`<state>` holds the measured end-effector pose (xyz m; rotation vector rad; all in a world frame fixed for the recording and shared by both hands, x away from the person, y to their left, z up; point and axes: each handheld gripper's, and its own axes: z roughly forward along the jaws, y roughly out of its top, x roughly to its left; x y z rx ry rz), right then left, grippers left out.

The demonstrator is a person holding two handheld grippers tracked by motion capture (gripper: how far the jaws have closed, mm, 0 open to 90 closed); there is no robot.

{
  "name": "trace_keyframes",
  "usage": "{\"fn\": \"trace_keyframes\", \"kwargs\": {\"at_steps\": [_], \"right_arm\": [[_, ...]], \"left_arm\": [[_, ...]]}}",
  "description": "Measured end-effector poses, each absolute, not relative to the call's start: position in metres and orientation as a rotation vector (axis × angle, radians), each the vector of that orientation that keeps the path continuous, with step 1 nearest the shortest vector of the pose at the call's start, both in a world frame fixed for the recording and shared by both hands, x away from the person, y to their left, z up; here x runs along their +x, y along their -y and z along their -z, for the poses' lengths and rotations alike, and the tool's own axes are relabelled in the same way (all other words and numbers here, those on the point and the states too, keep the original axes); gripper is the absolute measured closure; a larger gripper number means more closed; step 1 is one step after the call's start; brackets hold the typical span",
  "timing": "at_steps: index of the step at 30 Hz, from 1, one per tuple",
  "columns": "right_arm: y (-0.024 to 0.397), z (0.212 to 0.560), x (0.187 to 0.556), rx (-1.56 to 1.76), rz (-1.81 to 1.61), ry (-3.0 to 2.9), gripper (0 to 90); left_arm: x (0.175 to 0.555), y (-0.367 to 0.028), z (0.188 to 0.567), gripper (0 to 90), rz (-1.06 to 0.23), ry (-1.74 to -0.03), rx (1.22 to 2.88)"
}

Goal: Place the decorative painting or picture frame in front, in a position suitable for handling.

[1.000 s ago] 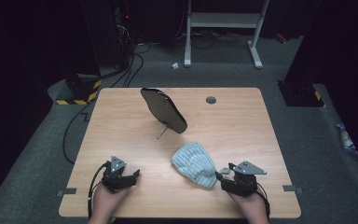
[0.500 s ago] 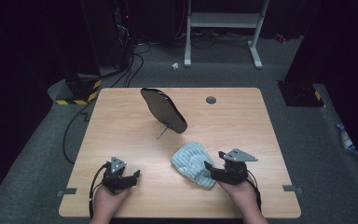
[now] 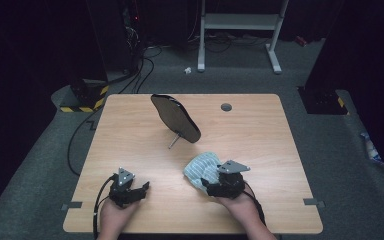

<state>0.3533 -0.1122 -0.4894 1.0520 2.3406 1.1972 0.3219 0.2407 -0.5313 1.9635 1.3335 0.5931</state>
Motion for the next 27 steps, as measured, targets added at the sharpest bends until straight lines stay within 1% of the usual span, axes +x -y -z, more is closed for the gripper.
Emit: {"fn": "trace_keyframes", "kwargs": {"at_steps": [10,15,17,27], "right_arm": [[0.113,0.501,0.354,1.09,-1.124,-2.388,20.6],[0.109,0.509,0.352,1.092,-1.059,-2.434,15.4],[0.108,0.509,0.351,1.095,-1.049,-2.435,15.0],[0.11,0.515,0.349,1.096,-1.005,-2.438,16.7]], "left_arm": [[0.321,-0.241,0.531,28.9,-0.589,-1.329,1.963],[0.32,-0.24,0.531,28.6,-0.591,-1.316,1.973],[0.32,-0.24,0.531,28.6,-0.589,-1.315,1.973],[0.321,-0.24,0.531,28.6,-0.583,-1.304,1.979]]}}
